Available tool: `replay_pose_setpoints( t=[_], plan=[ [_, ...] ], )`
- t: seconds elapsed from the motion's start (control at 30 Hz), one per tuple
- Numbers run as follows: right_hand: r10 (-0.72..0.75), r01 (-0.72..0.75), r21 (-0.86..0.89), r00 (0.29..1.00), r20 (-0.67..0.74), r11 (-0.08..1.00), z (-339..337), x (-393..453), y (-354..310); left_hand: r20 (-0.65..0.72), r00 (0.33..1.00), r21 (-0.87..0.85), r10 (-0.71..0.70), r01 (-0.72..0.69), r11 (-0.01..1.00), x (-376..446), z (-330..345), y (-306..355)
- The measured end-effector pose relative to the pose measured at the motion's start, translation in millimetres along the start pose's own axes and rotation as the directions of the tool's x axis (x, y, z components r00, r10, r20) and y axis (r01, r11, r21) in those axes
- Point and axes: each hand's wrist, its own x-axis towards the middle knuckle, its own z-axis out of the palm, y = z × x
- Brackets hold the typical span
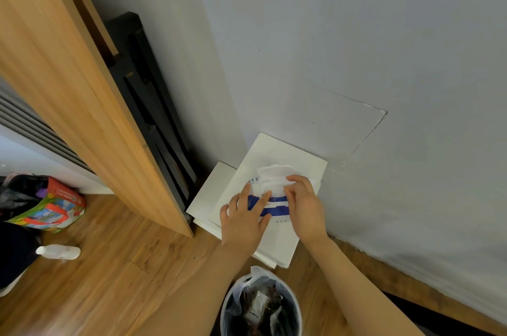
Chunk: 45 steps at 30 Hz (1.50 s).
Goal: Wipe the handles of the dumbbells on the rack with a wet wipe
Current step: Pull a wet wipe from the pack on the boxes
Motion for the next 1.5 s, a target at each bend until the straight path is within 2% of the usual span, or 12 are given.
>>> replay_pose_setpoints(
  t=[0.1, 0.2, 0.3, 0.37, 0.43, 0.5, 0.63, 0.8, 0.93, 1.07, 1.37, 1.5],
  plan=[
    [0.075, -0.064, 0.154, 0.995, -0.069, 0.986, -11.0, 0.7, -6.4, 0.024, 1.0, -0.018, -0.004, 0.005, 1.0, -1.6, -0.7, -0.5],
    [0.09, -0.075, 0.131, 0.989, -0.114, 0.989, -27.2, 4.1, -8.6, 0.006, 1.0, -0.076, -0.007, 0.007, 0.997, 0.1, 4.2, 1.5],
    [0.083, -0.075, 0.085, 0.992, -0.095, 0.994, -35.6, 6.6, -3.1, -0.034, 0.998, -0.25, -0.044, 0.034, 0.968, 3.3, 8.4, 4.4],
    [0.05, -0.049, 0.017, 0.996, -0.068, 0.999, -35.3, 5.1, 2.2, -0.014, 0.994, -0.464, -0.107, 0.088, 0.882, 8.5, 9.3, 5.9],
    [0.005, -0.008, -0.057, 0.999, -0.045, 0.998, -31.6, 3.3, 8.3, 0.045, 0.983, -0.691, -0.176, 0.158, 0.705, 13.9, 6.5, 8.1],
    [-0.02, 0.019, -0.117, 1.0, -0.012, 0.993, -28.1, 1.4, 12.0, 0.088, 0.973, -0.79, -0.212, 0.198, 0.581, 18.3, 1.8, 8.7],
    [-0.134, 0.135, -0.146, 0.991, 0.015, 0.98, -19.2, -2.1, 14.4, 0.141, 0.967, -0.824, -0.213, 0.234, 0.516, 24.4, -2.6, 5.2],
    [-0.132, 0.173, -0.27, 0.978, 0.163, 0.947, -9.4, 3.4, 4.1, 0.037, 0.964, -0.772, -0.263, 0.194, 0.605, 28.4, 8.2, 6.3],
    [-0.096, 0.134, -0.281, 0.985, 0.145, 0.95, -1.5, 2.9, 5.7, -0.022, 0.924, -0.872, -0.382, 0.169, 0.46, 30.0, 4.9, 15.1],
    [-0.113, 0.145, -0.283, 0.986, 0.125, 0.948, 2.3, 2.1, 8.7, -0.05, 0.894, -0.897, -0.445, 0.156, 0.413, 33.6, 3.3, 21.9],
    [-0.08, 0.109, -0.255, 0.989, 0.123, 0.961, -0.8, -0.5, 4.3, -0.12, 0.904, -0.873, -0.411, 0.101, 0.478, 31.2, 9.0, 16.4],
    [-0.022, 0.036, -0.135, 0.995, 0.099, 0.99, -4.4, -1.3, -2.6, -0.135, 0.907, -0.865, -0.399, 0.088, 0.494, 25.8, 7.8, 17.5]
  ],
)
